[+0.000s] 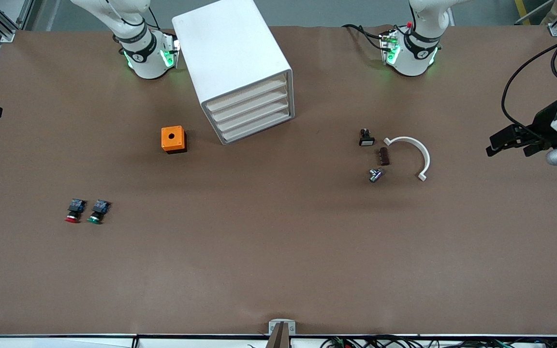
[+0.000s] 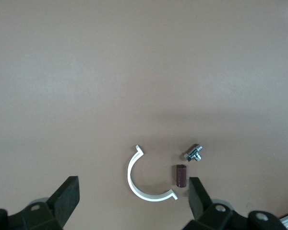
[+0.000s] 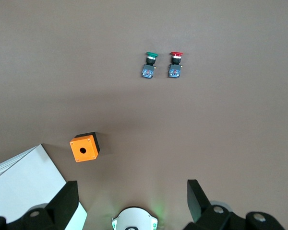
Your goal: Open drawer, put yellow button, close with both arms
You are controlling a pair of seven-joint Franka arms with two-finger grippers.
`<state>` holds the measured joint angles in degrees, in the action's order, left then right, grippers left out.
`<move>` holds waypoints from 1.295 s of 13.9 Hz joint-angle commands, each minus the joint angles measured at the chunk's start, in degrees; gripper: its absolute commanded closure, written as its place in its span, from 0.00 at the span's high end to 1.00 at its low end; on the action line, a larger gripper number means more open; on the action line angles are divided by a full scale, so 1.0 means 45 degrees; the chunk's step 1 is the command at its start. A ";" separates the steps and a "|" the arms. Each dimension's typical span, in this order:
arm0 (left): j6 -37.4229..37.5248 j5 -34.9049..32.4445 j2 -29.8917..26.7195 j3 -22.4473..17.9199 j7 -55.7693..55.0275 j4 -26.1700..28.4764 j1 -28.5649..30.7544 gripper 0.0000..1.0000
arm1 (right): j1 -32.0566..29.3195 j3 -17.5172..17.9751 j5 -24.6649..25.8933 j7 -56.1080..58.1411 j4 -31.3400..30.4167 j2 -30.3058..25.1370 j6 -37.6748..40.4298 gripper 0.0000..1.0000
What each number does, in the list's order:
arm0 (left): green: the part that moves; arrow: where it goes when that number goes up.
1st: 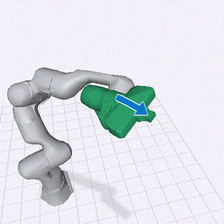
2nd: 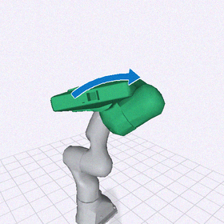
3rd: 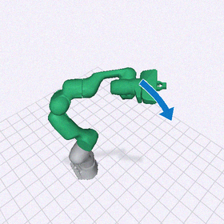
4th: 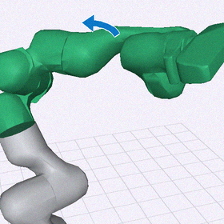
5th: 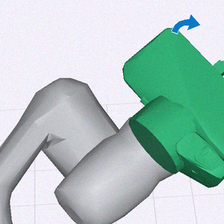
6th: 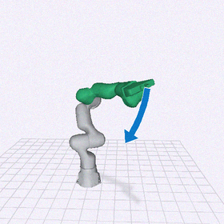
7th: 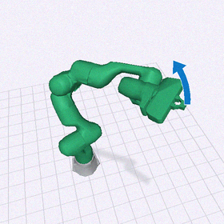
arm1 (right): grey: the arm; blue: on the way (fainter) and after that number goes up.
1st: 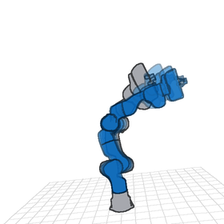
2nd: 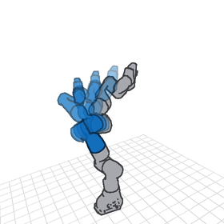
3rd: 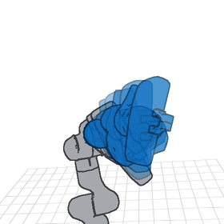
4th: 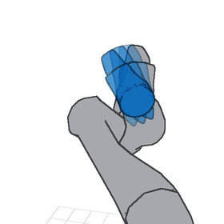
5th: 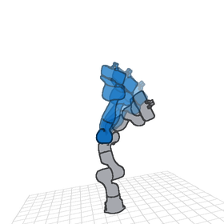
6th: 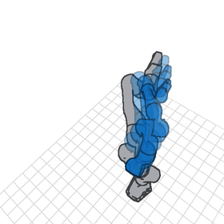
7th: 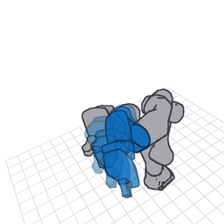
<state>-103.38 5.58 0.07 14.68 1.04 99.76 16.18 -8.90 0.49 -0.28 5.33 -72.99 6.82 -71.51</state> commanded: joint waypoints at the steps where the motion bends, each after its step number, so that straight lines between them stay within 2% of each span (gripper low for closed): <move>1: -0.0014 -0.0419 0.0239 -0.2100 0.0081 -0.0528 -0.2045 1.00 | 0.0879 -0.1022 -0.0113 0.0046 -0.0673 -0.0557 -0.0222 1.00; 2: 0.0005 -0.0419 0.0239 -0.2670 0.0119 -0.0548 -0.2536 1.00 | 0.1096 -0.1221 -0.0113 0.0066 -0.0791 -0.0654 -0.0300 1.00; 7: -0.0015 -0.0653 0.0239 -0.3650 0.0100 -0.0567 -0.3711 1.00 | 0.0962 -0.1223 -0.0132 0.0066 -0.1180 -0.0947 -0.0456 1.00; 12: -0.0015 -0.0673 0.0297 -0.3633 0.0022 -0.0665 -0.3656 1.00 | 0.0845 -0.1145 -0.0132 0.0066 -0.2704 -0.2041 -0.1432 1.00; 16: 0.0044 -0.0673 0.0103 -0.3477 -0.0036 -0.0762 -0.3713 1.00 | 0.0864 -0.1125 -0.0152 0.0066 -0.2881 -0.2218 -0.1453 1.00; 18: 0.0432 -0.0673 0.0122 -0.3204 -0.0036 -0.1326 -0.3713 1.00 | 0.0864 -0.1125 -0.0152 0.0086 -0.2882 -0.2218 -0.1453 1.00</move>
<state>-103.28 3.92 0.67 -0.57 1.08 96.53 -0.05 -4.95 -4.55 -0.34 5.33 -83.95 -1.54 -76.99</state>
